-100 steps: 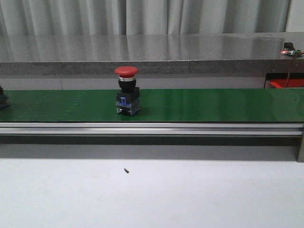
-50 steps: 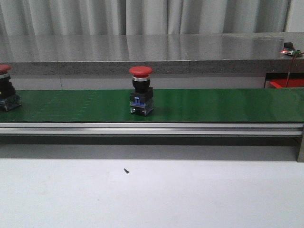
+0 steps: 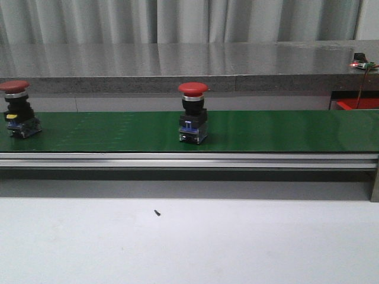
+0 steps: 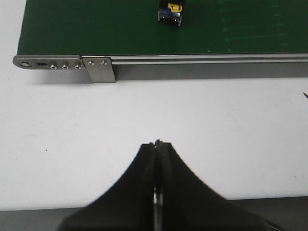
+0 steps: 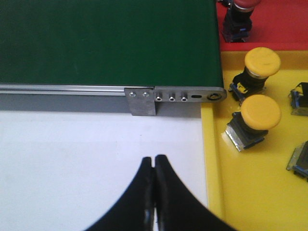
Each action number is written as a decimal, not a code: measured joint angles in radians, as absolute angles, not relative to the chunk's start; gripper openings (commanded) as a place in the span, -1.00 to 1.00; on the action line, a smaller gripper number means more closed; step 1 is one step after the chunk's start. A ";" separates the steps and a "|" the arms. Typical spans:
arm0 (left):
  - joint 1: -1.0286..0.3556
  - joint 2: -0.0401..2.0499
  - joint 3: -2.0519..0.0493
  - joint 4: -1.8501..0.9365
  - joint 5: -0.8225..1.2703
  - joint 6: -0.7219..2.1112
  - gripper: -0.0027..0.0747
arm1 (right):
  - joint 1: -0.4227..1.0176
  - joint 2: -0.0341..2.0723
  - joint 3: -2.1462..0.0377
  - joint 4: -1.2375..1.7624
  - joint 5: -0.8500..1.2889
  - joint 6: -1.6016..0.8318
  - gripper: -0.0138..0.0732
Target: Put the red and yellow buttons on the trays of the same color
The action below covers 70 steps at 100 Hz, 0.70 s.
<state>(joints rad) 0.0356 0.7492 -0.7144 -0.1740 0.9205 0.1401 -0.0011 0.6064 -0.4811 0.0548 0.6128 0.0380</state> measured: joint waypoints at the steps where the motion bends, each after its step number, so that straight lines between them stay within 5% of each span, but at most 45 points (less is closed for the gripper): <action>1: 0.036 0.749 -0.714 -0.174 0.921 0.140 -0.98 | -0.001 0.606 -0.481 0.055 0.613 0.038 -0.84; 70: 0.036 0.749 -0.714 -0.174 0.921 0.142 -0.98 | -0.001 0.606 -0.489 0.055 0.608 0.038 -0.84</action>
